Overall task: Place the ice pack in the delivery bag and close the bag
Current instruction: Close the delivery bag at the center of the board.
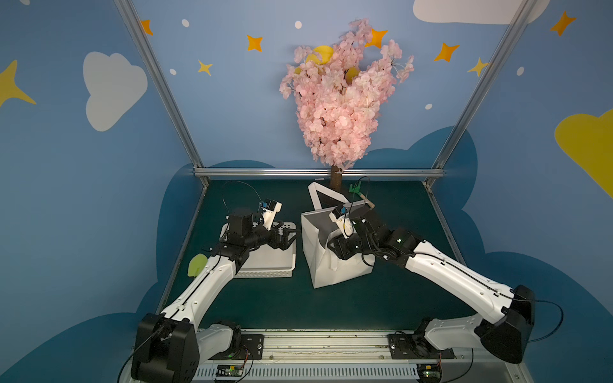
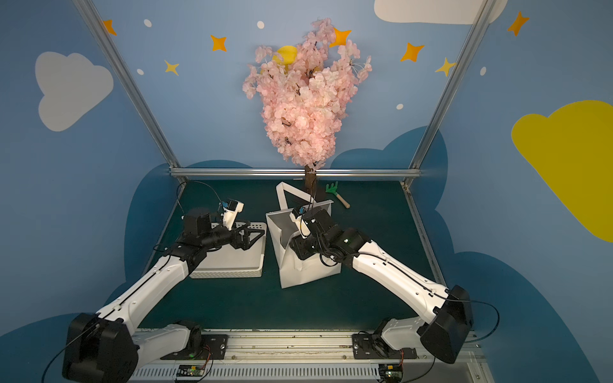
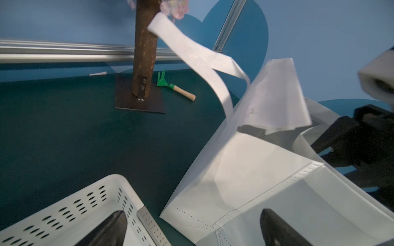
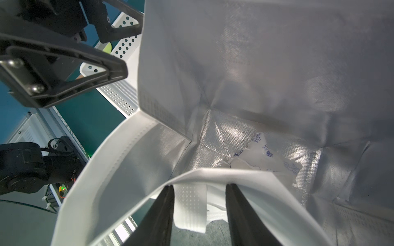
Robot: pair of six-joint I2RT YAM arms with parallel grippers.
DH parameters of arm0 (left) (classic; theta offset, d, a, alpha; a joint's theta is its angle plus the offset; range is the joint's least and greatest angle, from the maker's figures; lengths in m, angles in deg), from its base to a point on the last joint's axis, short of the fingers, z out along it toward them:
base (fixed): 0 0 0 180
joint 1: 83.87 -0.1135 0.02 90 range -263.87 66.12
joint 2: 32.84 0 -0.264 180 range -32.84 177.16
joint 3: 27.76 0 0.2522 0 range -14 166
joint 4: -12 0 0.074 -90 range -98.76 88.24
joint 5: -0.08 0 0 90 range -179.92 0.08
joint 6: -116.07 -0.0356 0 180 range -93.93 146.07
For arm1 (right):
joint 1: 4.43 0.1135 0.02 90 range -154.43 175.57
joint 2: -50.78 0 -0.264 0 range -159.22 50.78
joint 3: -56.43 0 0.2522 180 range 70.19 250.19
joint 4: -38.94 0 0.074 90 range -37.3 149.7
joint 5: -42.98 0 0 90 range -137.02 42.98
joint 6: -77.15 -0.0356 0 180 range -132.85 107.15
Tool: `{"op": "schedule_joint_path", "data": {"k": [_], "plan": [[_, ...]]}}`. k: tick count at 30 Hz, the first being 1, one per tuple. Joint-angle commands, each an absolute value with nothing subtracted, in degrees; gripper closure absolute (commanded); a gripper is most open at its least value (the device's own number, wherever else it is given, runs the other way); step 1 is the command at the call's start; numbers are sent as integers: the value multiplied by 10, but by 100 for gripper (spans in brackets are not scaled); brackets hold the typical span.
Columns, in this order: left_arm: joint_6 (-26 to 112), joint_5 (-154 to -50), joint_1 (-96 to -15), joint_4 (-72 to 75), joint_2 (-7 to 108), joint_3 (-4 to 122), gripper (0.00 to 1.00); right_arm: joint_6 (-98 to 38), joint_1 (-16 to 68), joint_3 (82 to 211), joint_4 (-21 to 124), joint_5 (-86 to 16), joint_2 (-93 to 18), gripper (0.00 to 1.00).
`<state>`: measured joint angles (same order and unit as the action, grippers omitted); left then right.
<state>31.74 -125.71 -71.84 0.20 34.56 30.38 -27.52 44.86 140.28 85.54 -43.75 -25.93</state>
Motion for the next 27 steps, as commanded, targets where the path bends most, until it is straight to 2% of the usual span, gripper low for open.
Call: {"op": "schedule_joint_path", "data": {"k": [1, 6, 11, 18, 27], "plan": [[293, -1311, -719, 58, 350, 295, 0, -277, 446, 1425, 829, -423, -267, 55], [332, -1425, -718, 160, 396, 286, 0, -273, 441, 1433, 832, -417, -279, 55], [314, -1405, -717, 195, 428, 294, 0, -276, 439, 1437, 834, -403, -282, 55], [338, -1496, -712, 210, 477, 338, 0, -278, 433, 1438, 839, -409, -281, 54], [378, -1545, -695, 197, 464, 320, 0, -283, 430, 1456, 838, -411, -304, 54]]}}
